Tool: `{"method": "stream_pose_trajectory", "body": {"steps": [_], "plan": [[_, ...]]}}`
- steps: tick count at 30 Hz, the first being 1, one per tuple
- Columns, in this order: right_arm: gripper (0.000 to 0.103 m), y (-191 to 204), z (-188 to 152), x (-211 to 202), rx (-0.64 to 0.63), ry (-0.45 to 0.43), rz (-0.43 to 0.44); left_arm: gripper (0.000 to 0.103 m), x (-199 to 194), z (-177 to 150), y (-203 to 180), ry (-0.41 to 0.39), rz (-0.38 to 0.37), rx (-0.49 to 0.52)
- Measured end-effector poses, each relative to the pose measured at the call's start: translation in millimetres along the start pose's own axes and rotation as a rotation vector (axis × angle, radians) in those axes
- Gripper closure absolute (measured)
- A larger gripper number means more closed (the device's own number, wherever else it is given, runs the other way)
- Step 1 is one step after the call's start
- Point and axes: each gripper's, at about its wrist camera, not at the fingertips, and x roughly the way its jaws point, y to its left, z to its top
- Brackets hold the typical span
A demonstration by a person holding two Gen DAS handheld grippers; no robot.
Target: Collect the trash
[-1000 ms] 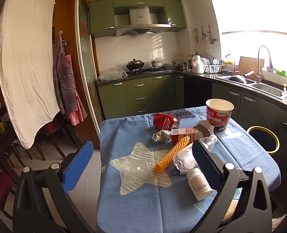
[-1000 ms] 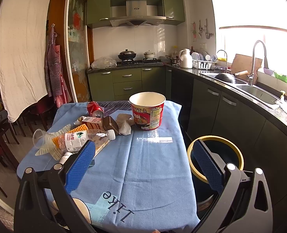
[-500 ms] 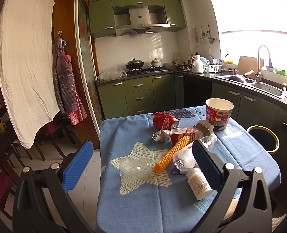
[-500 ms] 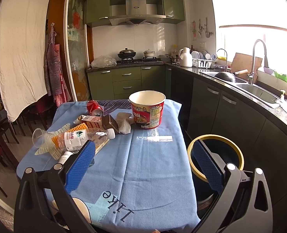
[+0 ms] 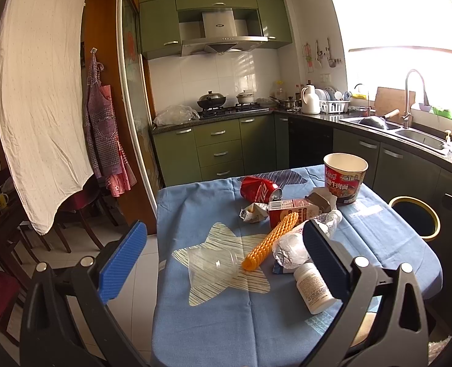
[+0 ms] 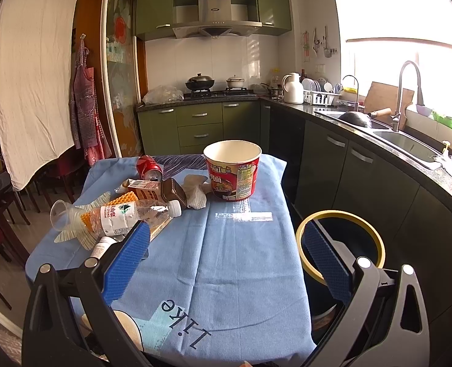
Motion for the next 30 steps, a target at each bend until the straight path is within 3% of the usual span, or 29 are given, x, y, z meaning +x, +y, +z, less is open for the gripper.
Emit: {"method": "stream_pose_trajectory", "body": {"steps": [8,14,21,25,27,30], "plan": [[0.004,2.2,4.0,6.5,-0.033,0.006,-0.005,0.006,4.9,-5.2,1.7,0.019,-0.016,-0.012],[0.004,-2.4,42.0,30.3,-0.109,0.077,0.039,0.006,25.2,3.0,8.5,0.077,-0.065,-0.014],[0.004,-15.8,112.6,110.2,-0.112,0.291,0.134,0.006,68.5,34.6,21.8,0.146,-0.093,-0.044],[0.004,-37.8,156.0,182.4,-0.051,0.419,0.110,0.006,92.7,47.9,20.6,0.165,-0.102,-0.029],[0.014,-48.9,173.5,226.4,-0.016,0.494,0.099,0.006,105.5,53.1,18.2,0.177,-0.102,-0.023],[0.019,-59.7,183.2,278.1,0.028,0.593,0.084,0.006,126.0,57.2,16.7,0.215,-0.146,-0.040]]}}
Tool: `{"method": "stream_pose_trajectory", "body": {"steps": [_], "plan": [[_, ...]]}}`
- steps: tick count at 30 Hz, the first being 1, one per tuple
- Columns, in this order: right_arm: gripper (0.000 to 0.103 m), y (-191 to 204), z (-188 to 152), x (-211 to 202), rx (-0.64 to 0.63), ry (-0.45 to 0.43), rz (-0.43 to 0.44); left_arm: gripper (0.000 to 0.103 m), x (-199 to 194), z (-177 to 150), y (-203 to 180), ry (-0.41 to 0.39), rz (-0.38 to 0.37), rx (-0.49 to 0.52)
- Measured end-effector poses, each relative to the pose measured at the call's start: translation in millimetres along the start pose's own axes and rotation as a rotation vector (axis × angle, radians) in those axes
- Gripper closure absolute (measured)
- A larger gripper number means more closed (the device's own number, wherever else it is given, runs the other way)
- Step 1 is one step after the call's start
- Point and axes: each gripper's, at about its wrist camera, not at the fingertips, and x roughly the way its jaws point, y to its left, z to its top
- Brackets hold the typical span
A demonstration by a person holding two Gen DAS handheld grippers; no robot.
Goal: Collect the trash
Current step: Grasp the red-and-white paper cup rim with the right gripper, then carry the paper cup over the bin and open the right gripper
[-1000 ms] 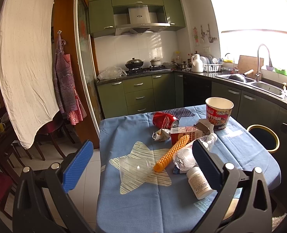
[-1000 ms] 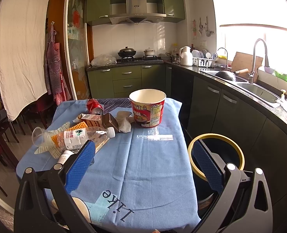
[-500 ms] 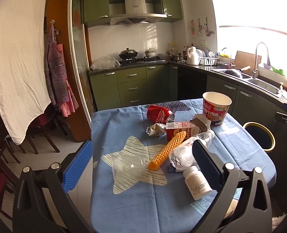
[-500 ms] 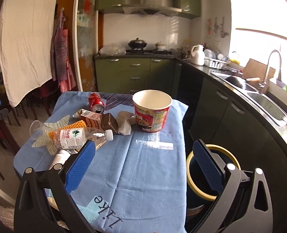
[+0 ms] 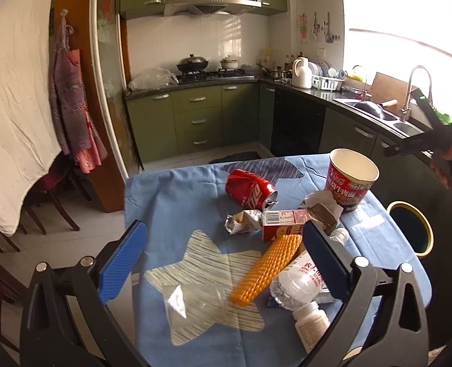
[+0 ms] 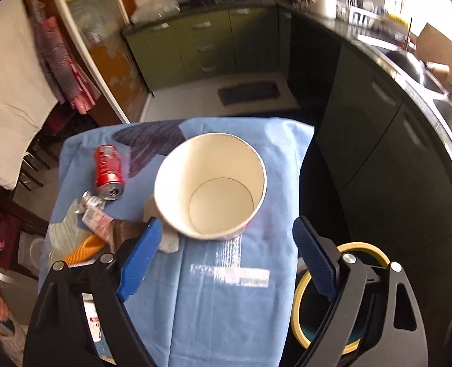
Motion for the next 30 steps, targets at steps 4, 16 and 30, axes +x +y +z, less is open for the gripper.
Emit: {"method": "stream_pose_trajectory", "body": {"steps": [4,16,30], "plan": [[0.042,-12.8,30.5,44.3,0.017,0.100,-0.079,0.006,17.2,11.2,0.5,0.013,-0.009,0.011],[0.098,-31.2,41.3,108.3,0.068,0.216,-0.097,0.006,33.0,17.7,-5.1,0.028,-0.029,0.056],[0.099,-157.0,-25.3,-26.2,0.292,0.079,-0.112,0.006,12.9,17.2,-16.4,-0.018,-0.048,0.078]]}}
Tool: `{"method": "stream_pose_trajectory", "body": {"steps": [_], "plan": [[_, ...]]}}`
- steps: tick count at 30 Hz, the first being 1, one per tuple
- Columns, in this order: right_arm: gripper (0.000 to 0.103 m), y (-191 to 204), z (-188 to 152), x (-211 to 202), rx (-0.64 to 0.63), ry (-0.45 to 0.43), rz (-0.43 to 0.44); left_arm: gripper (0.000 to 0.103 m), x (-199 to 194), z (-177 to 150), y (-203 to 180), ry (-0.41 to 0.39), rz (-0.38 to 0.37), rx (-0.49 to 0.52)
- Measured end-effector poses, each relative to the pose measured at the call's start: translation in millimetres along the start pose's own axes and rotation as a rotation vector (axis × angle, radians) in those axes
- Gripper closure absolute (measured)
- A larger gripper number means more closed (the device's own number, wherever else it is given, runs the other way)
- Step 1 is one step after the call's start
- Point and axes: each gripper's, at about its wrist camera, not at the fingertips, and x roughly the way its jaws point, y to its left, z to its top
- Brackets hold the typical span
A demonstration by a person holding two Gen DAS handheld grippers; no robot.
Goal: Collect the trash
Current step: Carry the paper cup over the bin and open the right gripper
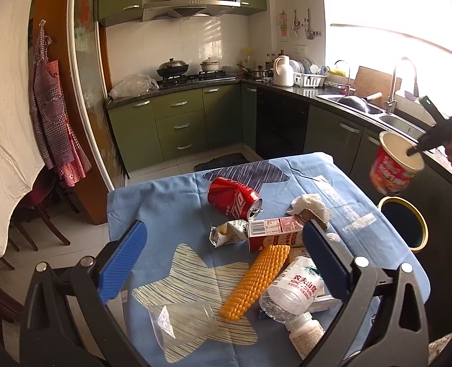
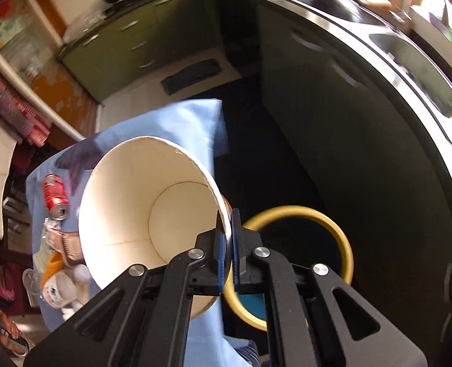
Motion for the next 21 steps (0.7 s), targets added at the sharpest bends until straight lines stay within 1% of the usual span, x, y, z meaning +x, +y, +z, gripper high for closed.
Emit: {"method": "stream_pose_trajectory", "body": {"steps": [2,4,7,10,12,14,17,21], "plan": [[0.099,-42.6,-18.4,9.3,0.073,0.020,-0.032,0.006,1.7,-0.5,-0.9,0.006,-0.002,0.004],[0.099,-74.8,-34.6,24.5,0.131,0.042,-0.052,0.006,4.3,-0.6,-3.3,0.014,-0.003,0.010],[0.098,-110.5,-54.5,55.4,0.200,0.091,-0.062,0.006,8.2,0.9,-7.0,0.027,-0.003,0.018],[0.096,-130.6,-64.5,80.3,0.242,0.119,-0.067,0.006,10.6,1.8,-9.3,0.036,0.002,0.023],[0.090,-139.1,-67.9,88.7,0.258,0.125,-0.063,0.006,12.2,2.4,-11.0,0.040,0.014,0.031],[0.089,-141.9,-69.1,89.8,0.257,0.116,-0.063,0.006,13.9,2.7,-12.2,0.049,0.022,0.039],[0.088,-134.8,-65.3,81.5,0.238,0.099,-0.044,0.006,16.5,3.9,-11.7,0.063,0.024,0.042],[0.088,-121.2,-61.6,68.1,0.206,0.072,-0.025,0.006,26.5,10.0,-11.0,0.096,0.004,0.034]]}}
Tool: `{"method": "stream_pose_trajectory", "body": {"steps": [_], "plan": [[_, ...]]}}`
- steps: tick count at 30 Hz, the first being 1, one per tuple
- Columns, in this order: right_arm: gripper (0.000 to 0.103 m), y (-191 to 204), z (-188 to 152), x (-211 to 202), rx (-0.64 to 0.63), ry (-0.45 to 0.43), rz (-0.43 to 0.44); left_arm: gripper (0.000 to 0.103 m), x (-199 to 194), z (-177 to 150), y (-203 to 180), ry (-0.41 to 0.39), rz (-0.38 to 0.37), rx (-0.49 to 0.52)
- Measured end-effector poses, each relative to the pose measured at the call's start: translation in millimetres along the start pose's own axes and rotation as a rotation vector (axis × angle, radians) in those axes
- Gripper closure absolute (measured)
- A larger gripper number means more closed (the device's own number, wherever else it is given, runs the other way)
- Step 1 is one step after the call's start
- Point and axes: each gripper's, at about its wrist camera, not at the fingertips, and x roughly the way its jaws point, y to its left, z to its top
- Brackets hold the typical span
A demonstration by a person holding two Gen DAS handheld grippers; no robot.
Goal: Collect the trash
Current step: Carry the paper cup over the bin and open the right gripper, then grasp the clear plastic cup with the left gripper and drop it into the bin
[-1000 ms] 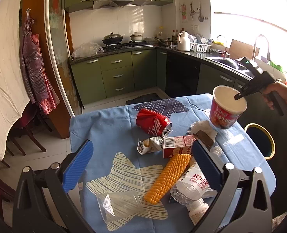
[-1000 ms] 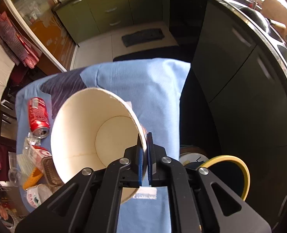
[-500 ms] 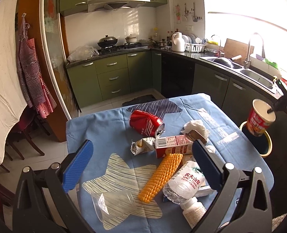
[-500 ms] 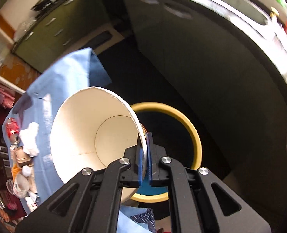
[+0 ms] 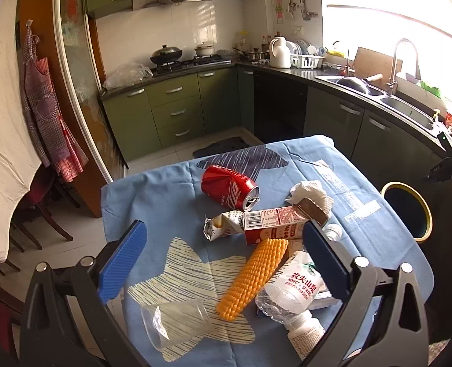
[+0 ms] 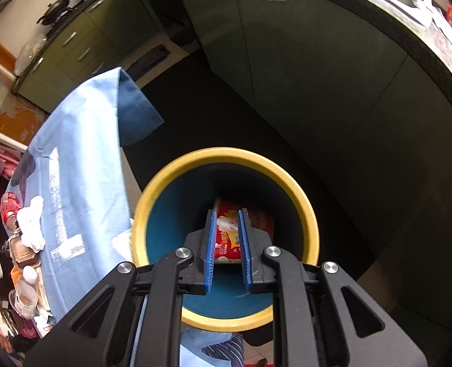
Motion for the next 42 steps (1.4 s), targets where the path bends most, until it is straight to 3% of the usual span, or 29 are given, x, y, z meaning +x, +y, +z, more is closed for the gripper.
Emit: {"method": "stream_pose_trajectory", "body": {"steps": [4,7,13,19,26,34,39,42], "plan": [[0.088,6.5,-6.8,-11.6,-0.035,-0.010,0.029,0.006,11.8,7.1,5.6,0.055,0.018,0.016],[0.082,15.1,-12.8,-12.3,-0.067,0.001,0.046,0.006,16.5,4.2,19.0,0.118,0.038,0.016],[0.082,33.3,-12.5,-5.6,-0.103,0.018,0.061,0.006,34.5,-25.3,50.2,0.294,-0.081,-0.003],[0.082,54.7,-12.7,0.8,-0.136,0.032,0.063,0.006,42.8,-65.8,95.7,0.400,-0.011,-0.173],[0.078,71.7,-9.6,1.6,-0.165,0.036,0.054,0.008,70.3,-101.1,108.7,0.490,-0.018,-0.248],[0.078,85.4,-17.3,6.1,-0.205,0.053,0.045,0.050,88.0,-101.5,104.6,0.493,-0.130,-0.296],[0.078,80.8,-16.8,5.1,-0.197,0.048,0.046,0.093,73.8,-96.3,102.1,0.465,-0.179,-0.310],[0.078,82.7,-18.4,2.5,-0.205,0.040,0.053,0.098,57.3,-87.9,96.0,0.417,-0.220,-0.305]]}}
